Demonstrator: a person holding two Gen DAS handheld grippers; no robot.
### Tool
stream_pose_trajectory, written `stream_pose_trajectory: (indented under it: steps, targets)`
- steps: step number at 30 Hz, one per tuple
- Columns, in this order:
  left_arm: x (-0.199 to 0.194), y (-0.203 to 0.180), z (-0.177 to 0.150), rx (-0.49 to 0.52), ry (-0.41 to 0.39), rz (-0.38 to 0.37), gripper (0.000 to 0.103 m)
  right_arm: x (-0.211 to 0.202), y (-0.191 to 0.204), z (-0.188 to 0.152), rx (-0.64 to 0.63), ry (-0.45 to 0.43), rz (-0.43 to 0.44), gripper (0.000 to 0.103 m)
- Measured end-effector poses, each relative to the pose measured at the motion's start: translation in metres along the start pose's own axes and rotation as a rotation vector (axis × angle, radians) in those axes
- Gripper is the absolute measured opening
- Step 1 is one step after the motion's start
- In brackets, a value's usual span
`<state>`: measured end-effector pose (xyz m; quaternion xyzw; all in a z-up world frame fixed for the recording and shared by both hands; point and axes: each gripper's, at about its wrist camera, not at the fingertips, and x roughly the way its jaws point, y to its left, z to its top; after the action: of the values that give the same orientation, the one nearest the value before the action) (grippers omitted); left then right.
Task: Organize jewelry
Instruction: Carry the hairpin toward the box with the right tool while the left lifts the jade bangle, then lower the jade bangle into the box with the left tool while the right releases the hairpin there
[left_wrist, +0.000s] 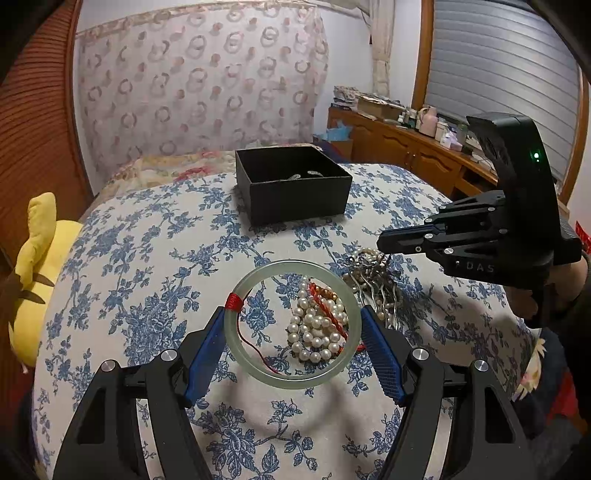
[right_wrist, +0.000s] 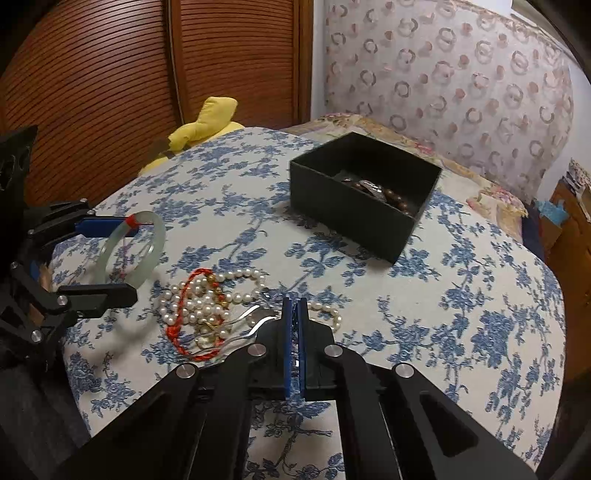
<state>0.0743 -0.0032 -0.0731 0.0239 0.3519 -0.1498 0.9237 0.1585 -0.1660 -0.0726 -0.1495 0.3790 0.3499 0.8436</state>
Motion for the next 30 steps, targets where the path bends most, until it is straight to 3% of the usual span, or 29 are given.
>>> stream_pose_trajectory:
  steps: [19, 30]
  targets:
    - [-0.004, 0.001, 0.002, -0.002, -0.012, 0.002, 0.069, -0.068, -0.006, 0.03, -0.002, -0.165, -0.062, 0.003]
    - [0.003, 0.0, 0.048, 0.037, -0.058, 0.011, 0.069, -0.067, -0.021, 0.061, -0.003, -0.197, -0.053, 0.003]
